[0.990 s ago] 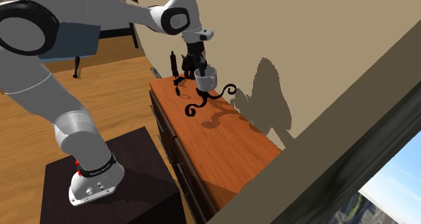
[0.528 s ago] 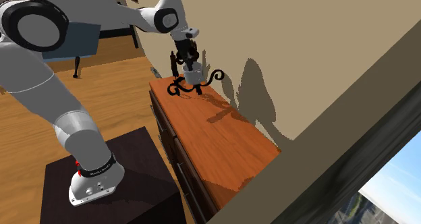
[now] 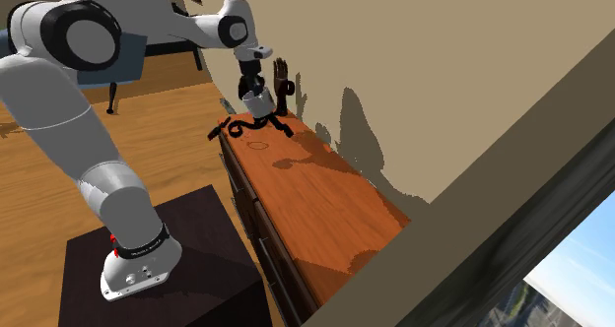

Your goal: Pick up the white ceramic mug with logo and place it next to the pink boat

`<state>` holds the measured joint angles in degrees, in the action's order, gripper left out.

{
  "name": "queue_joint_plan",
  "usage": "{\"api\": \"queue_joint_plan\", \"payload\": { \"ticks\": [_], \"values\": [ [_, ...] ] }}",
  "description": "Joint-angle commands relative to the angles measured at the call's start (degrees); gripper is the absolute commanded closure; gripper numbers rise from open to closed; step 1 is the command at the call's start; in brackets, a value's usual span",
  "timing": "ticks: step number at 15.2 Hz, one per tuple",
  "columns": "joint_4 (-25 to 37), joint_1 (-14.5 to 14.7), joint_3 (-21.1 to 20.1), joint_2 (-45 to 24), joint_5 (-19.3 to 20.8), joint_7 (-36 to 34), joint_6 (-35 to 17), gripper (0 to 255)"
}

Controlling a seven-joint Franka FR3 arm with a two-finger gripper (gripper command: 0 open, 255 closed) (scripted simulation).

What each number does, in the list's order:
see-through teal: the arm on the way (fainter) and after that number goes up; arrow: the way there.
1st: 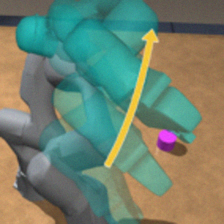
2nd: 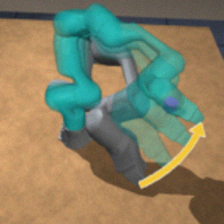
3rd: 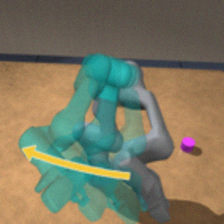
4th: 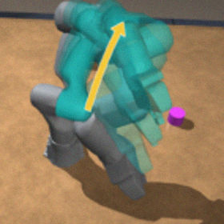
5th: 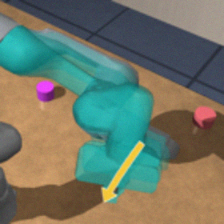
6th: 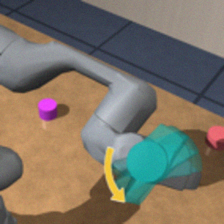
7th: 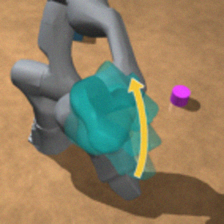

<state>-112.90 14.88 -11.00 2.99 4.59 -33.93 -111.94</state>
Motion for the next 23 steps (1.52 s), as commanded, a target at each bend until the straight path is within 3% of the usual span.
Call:
{"api": "queue_joint_plan", "payload": {
  "ticks": [1,12,21,23],
  "values": [
    [1.6,1.4,-1.6,-1.9,0.3,-3.2,0.3,255],
    [17.0,9.6,-8.1,-14.2,4.4,-18.3,5.4,255],
    [38.8,19.6,-10.4,-29.8,10.0,-28.5,13.6,255],
    [37.2,19.5,-10.3,-29.8,10.0,-28.7,12.0,255]
  ]
}}
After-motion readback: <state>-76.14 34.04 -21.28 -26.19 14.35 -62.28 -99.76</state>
